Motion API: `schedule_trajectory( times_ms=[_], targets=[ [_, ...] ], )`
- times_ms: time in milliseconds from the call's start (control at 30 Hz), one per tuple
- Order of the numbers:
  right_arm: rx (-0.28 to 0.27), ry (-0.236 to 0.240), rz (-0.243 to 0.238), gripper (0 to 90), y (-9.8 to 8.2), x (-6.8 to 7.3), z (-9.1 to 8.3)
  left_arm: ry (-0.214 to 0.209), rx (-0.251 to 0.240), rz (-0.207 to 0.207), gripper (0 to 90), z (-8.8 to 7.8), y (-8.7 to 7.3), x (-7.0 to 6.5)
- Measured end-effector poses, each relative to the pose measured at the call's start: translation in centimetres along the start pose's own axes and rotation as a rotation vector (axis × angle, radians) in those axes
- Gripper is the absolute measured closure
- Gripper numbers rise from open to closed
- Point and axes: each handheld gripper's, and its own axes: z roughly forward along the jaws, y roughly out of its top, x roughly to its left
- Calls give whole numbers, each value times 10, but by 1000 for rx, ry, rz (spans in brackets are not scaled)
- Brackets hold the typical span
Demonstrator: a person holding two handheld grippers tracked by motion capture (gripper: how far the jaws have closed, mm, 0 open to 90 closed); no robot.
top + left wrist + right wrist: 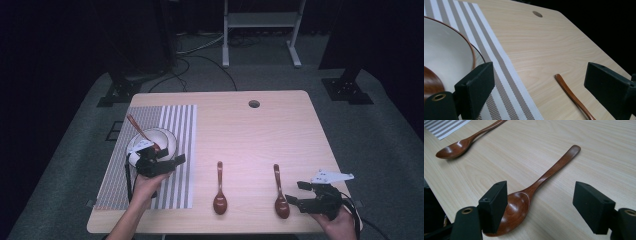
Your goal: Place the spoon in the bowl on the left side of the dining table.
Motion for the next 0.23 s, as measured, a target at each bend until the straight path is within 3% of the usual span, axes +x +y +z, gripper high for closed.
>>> schedule_trajectory(
  times_ms=[233],
  targets=[
    [-9,-7,-5,267,-1,0,-2,-12,-14,42,85,-3,-14,-13]
  ],
)
